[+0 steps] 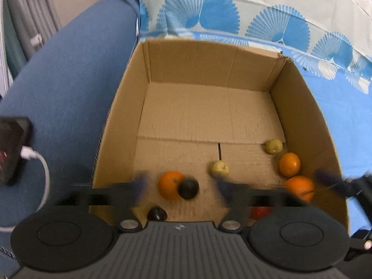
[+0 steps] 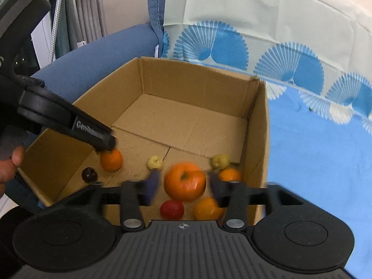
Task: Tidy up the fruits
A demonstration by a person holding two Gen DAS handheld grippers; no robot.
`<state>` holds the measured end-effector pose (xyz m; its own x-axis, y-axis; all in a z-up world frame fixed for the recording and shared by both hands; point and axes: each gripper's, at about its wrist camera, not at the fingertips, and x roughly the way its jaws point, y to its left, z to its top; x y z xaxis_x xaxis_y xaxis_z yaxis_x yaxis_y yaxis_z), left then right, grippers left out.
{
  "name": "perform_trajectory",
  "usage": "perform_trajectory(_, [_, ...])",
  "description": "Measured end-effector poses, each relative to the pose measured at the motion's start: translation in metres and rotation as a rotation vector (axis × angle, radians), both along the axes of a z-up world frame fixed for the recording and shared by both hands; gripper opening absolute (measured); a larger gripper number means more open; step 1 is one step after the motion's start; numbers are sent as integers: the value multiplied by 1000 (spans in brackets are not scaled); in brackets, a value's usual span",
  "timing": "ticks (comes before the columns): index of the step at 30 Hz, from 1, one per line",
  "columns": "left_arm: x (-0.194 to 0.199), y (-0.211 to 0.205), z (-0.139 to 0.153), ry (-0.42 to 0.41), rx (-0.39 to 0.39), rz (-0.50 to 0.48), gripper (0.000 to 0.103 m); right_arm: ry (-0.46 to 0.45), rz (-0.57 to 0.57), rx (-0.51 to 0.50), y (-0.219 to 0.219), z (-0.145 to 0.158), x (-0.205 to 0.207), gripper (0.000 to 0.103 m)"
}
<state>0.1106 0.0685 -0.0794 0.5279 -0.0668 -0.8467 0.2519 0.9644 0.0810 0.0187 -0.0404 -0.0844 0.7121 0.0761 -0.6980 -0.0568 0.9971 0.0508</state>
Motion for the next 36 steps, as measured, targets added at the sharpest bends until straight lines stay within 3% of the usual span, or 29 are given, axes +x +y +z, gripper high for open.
perform_trajectory(1, [-3,0,4,-36,6,0,103,-19,-5,-12,1,2,0,93])
perform_trajectory(3, [-11,-1,12,-92,8,-28,103,-52,-16,-31,1,9,-4,94])
perform_trajectory(7, [-27,2,22,-65,8,-37,103,-43,-22,-14,-2,19,-20,98])
perform_trajectory(15, [-96,25,45,-65,-12,27,103,-46,-109,47,-4,44,-83,101])
perform_trajectory(23, [-158,36,65,-111,23,3,103,-71,-126,38,8,61,-134,102])
perform_trajectory(36, [-204,43,80,-145,6,26,103,-115,-99,9,19,78,-179,102])
